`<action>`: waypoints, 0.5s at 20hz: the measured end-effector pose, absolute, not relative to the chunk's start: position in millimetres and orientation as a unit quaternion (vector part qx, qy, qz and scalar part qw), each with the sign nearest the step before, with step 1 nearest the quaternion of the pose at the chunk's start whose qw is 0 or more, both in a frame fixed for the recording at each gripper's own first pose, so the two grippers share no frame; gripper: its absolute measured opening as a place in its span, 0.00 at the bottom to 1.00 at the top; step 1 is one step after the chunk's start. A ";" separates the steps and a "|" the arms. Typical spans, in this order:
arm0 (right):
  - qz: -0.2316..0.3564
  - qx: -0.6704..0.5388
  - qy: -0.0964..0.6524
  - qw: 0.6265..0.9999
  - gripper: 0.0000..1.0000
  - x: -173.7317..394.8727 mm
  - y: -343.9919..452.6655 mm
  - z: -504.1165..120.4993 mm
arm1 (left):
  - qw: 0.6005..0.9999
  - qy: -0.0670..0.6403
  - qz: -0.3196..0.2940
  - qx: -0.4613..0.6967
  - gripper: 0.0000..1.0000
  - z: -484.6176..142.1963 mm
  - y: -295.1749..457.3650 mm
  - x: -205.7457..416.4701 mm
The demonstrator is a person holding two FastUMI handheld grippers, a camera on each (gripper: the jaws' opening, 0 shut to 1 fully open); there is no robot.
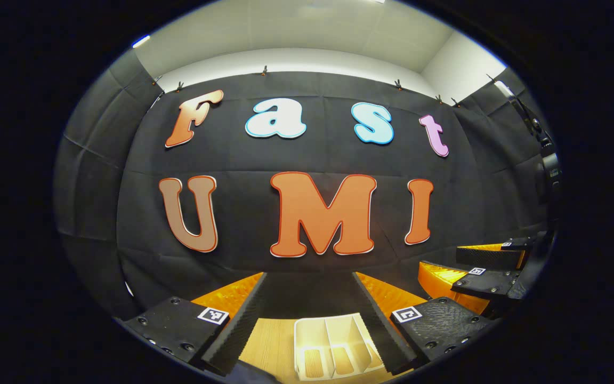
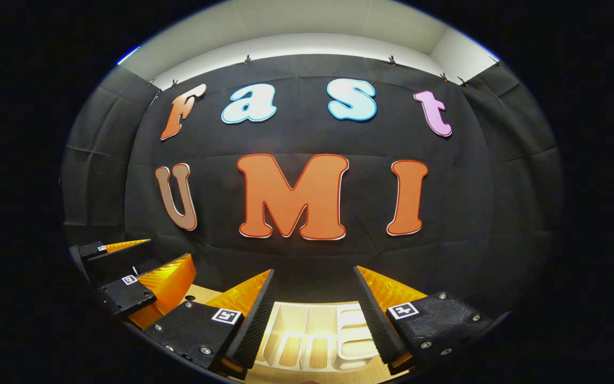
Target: Open the schoolbag, grab two books from the bookshelf and put them into the schoolbag.
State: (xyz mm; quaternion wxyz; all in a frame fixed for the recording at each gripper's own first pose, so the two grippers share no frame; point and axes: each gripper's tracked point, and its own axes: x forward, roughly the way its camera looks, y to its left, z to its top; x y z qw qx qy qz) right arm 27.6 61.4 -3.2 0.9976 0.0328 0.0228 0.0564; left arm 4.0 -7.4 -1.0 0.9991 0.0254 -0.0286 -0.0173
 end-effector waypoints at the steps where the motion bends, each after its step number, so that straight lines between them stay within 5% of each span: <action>1: 0.059 0.034 0.026 0.997 0.85 27.5 62.4 -3.2 | 0.999 -0.029 -0.019 0.027 0.99 -1.2 -6.9 1.7; 10: 0.066 0.019 0.028 0.997 0.84 21.0 61.6 -4.5 | 0.999 -0.024 -0.027 0.024 0.99 -7.5 -9.6 -3.3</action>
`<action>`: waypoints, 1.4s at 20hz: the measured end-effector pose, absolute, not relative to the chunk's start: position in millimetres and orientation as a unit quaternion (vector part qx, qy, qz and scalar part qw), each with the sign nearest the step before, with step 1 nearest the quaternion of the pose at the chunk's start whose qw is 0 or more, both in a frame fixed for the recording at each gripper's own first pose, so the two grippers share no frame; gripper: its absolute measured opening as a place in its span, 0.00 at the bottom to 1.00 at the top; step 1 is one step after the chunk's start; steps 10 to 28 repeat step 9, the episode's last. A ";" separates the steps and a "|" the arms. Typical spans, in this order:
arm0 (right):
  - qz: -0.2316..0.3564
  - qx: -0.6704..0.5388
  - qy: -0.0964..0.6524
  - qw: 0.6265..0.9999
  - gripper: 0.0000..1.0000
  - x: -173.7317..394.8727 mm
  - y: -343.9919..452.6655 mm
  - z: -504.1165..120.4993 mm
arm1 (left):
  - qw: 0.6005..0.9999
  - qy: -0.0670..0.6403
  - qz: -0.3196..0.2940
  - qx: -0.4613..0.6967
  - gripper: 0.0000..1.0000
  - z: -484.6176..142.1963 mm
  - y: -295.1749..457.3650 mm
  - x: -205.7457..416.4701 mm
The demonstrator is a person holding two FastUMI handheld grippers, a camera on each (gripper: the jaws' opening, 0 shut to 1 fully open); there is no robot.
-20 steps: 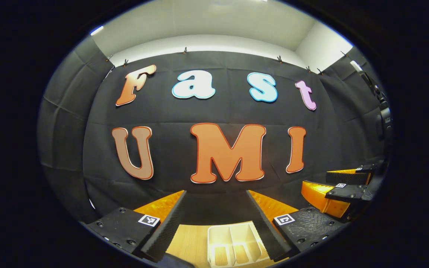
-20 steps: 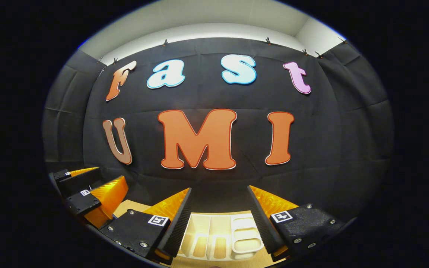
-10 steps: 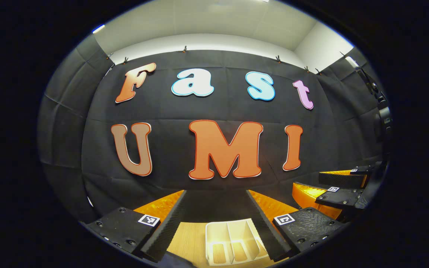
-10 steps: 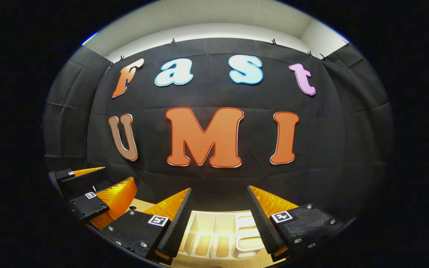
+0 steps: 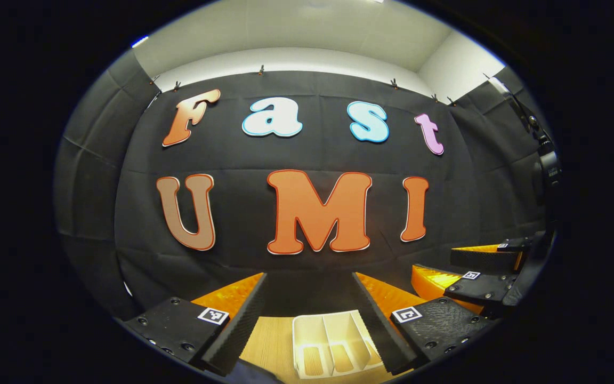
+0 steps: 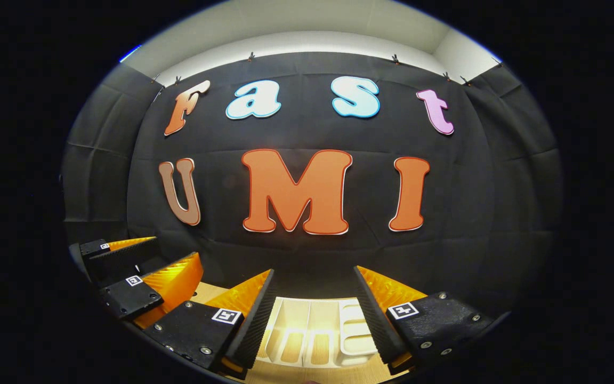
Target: Open the schoolbag, grab two books from the bookshelf and put them into the schoolbag.
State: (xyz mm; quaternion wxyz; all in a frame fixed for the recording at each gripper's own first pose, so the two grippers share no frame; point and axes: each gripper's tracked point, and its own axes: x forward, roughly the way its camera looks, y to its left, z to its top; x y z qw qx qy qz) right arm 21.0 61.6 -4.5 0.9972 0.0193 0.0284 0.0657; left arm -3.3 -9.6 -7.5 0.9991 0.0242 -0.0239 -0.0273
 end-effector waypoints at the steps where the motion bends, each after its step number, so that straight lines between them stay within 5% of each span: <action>1: 0.067 0.018 0.031 0.997 0.85 20.5 61.5 -6.3 | 0.999 -0.023 -0.029 0.025 0.99 -9.2 -11.1 -2.3; 28: 0.063 0.018 0.037 0.997 0.85 20.5 60.7 -9.4 | 0.999 -0.016 -0.020 0.025 0.95 -13.8 -3.4 -7.0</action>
